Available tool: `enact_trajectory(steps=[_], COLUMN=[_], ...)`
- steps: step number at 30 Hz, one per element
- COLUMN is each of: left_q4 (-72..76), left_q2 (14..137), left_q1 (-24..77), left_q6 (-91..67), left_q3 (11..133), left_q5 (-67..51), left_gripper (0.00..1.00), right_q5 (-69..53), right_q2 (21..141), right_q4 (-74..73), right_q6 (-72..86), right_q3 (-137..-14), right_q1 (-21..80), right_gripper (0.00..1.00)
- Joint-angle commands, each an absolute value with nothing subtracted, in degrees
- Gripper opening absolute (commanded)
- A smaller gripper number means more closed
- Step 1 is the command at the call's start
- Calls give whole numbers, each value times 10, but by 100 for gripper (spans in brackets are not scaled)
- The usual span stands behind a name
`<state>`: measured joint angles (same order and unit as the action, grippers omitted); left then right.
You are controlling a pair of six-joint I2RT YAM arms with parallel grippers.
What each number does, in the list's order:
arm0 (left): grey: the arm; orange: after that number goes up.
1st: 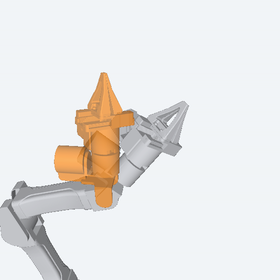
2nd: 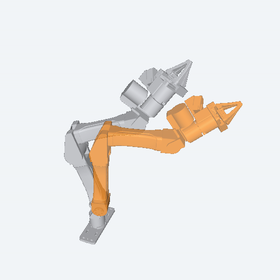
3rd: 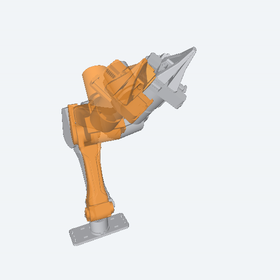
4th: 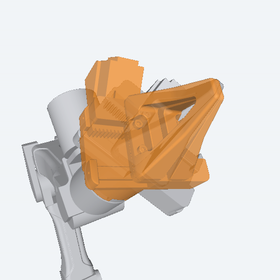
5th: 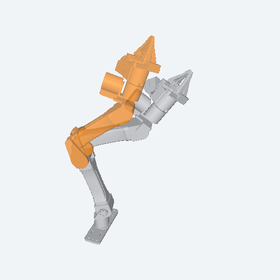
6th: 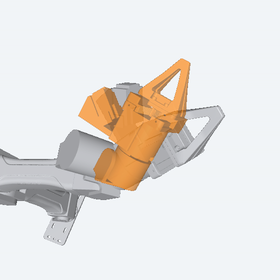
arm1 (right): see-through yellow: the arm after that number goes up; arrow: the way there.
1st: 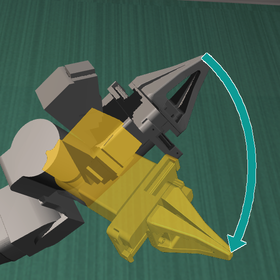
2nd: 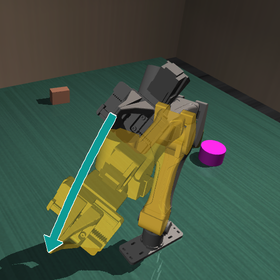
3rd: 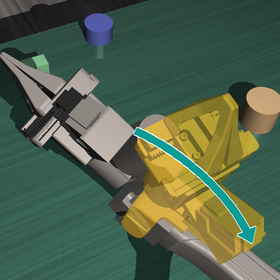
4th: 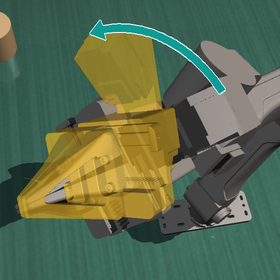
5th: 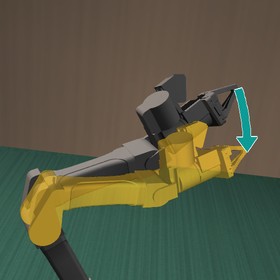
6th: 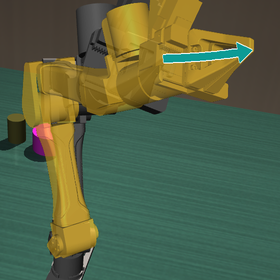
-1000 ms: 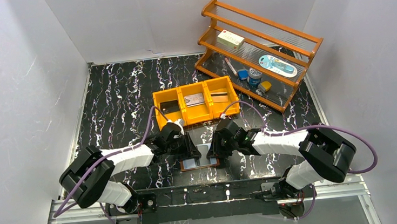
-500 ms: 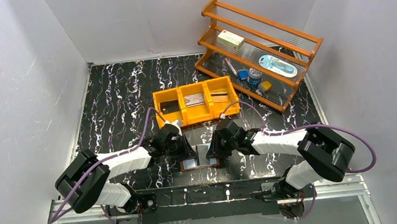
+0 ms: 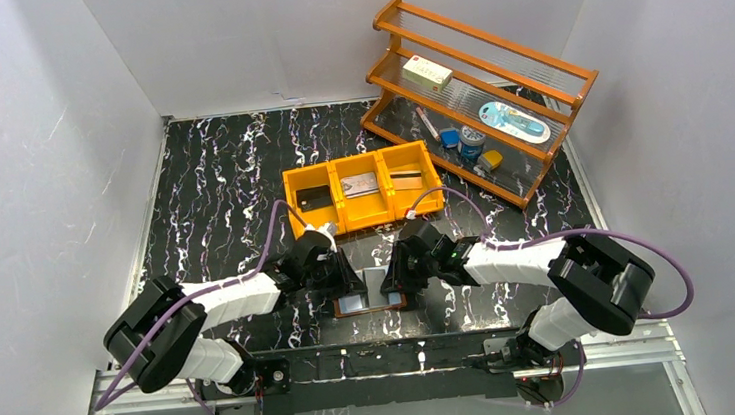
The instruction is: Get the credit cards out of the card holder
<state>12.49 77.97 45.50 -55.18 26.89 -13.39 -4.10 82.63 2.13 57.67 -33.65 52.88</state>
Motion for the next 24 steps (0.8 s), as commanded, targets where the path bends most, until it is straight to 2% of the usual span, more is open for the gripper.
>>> enact_trajectory(steps=[1,6,24], left_q4=[174,166,71], left_q2=[781,781,731], left_q1=[455,455,455], left_q6=[-567,-565,-524], left_q3=[257,257,271], left_q5=[-167,-161,-107], left_gripper=[7,0,0], right_q5=[-25,-25,-13], right_q2=[851,851,858], right_q4=[-4,-4,-34], right_q6=[563,563,541], right_q3=[-334,-334,-359], right_q1=[529,529,524], right_gripper=[33,33,35])
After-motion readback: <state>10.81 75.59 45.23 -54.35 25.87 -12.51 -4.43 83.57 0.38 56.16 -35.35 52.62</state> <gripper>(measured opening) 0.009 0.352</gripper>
